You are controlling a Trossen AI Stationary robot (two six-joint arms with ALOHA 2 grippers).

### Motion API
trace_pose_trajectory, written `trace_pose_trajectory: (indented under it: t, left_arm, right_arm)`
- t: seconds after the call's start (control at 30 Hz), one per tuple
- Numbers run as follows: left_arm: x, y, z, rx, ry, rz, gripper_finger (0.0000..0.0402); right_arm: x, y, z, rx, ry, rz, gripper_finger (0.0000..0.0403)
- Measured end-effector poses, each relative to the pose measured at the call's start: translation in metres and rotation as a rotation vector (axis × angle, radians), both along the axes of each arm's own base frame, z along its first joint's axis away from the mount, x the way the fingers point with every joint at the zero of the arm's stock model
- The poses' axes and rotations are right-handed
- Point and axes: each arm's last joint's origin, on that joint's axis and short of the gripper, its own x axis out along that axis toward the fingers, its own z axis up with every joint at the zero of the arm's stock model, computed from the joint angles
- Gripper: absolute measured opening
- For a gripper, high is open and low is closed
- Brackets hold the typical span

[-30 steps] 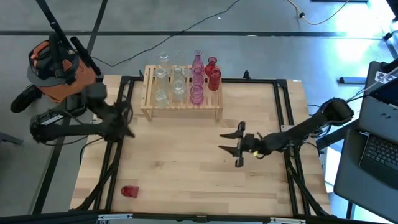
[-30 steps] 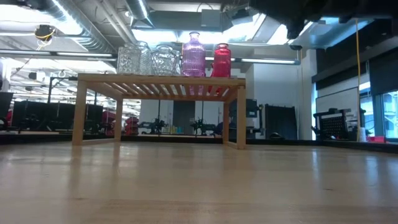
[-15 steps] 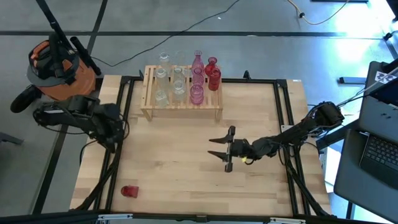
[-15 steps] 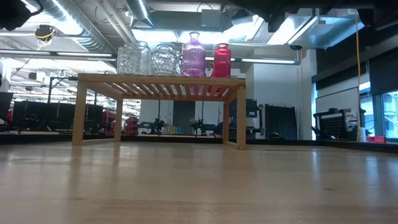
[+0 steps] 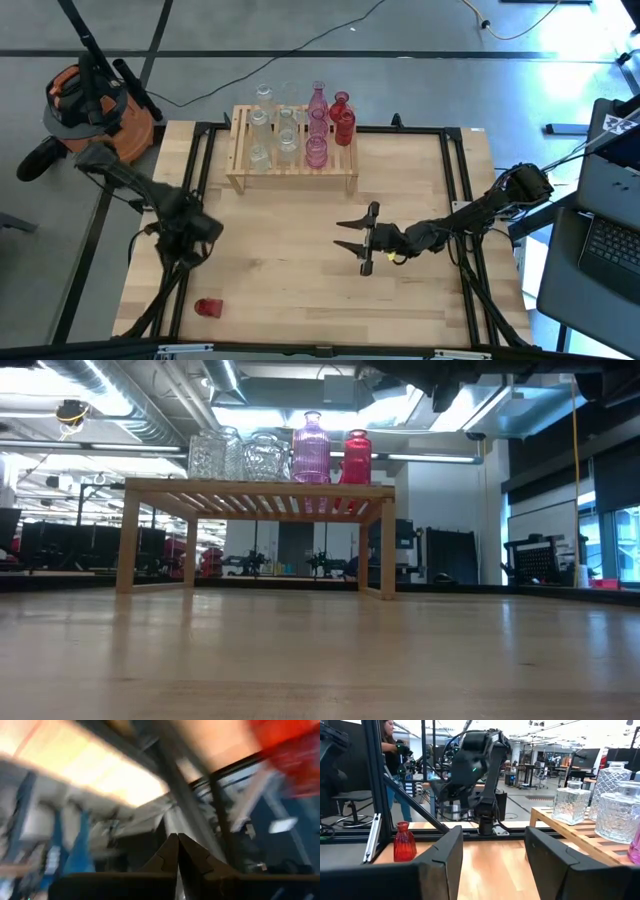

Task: Sort vases onto shelf
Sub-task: Put the red vase on the shelf aligned with the other red vases

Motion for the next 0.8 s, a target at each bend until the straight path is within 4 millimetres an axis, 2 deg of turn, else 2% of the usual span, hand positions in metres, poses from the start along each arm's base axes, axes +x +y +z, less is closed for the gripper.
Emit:
trace_pose_trajectory:
  t: [0.07, 0.13, 0.37, 0.47, 0.6, 0.8]
  left_arm:
    - [0.000, -0.007, -0.008, -0.002, 0.059, -0.030, 0.0000]
    - [0.004, -0.015, -0.015, 0.011, 0.044, -0.040, 0.0000]
    - [0.027, -0.039, -0.034, -0.023, -0.152, 0.118, 0.0000]
    - [0.028, -0.045, -0.046, -0.023, -0.108, 0.144, 0.0000]
    - [0.024, -0.056, -0.058, -0.022, -0.042, 0.091, 0.0000]
    - [0.030, -0.077, -0.073, -0.071, -0.051, 0.079, 0.0000]
  right_arm:
    - [0.000, 0.000, 0.000, 0.000, 0.000, 0.000, 0.0172]
    - [0.000, 0.000, 0.000, 0.000, 0.000, 0.000, 0.0172]
    - [0.000, 0.000, 0.000, -0.001, 0.001, 0.000, 0.0172]
    - [0.000, 0.000, 0.000, 0.001, 0.001, 0.001, 0.0172]
    - [0.000, 0.000, 0.000, 0.003, 0.000, 0.001, 0.0172]
    - [0.000, 0.000, 0.000, 0.024, -0.002, 0.004, 0.0172]
